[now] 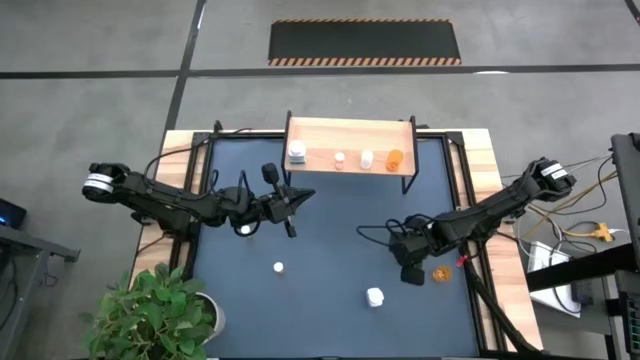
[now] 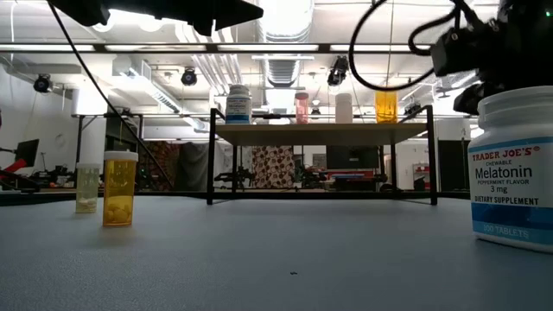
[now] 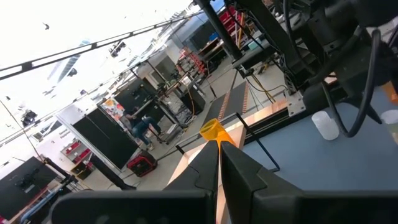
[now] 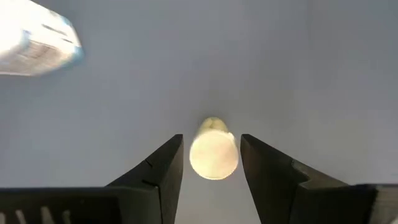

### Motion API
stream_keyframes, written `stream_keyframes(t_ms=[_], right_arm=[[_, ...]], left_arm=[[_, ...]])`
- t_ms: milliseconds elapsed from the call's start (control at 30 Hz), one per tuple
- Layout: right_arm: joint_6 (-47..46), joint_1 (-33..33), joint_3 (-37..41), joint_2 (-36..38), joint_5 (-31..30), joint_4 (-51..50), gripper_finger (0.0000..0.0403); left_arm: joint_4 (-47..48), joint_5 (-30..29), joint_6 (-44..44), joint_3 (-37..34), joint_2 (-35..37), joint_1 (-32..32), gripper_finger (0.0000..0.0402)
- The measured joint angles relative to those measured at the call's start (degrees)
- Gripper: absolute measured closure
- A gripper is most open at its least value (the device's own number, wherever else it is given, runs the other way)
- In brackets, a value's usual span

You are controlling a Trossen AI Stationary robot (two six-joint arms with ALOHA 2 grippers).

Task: Pick and place medicine bottles onto shelf by color
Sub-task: Put the right yellow pill bottle on the shelf

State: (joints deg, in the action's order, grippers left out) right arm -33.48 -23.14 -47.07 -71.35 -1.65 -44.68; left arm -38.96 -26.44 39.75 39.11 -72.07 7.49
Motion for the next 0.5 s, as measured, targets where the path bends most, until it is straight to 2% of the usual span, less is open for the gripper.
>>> stream_keyframes(t_ms=[167,500], right_arm=[[0.0,0.0,-3.0,0.0,0.2,-0.3,0.0253],[0.0,0.0,-14.6,0.0,0.2,-9.1,0.0253]], left_arm=[[0.0,0.0,0.0,0.0,0.0,0.0,0.0402],[0.0,0.0,0.0,0.0,0.0,0.0,0.0402]])
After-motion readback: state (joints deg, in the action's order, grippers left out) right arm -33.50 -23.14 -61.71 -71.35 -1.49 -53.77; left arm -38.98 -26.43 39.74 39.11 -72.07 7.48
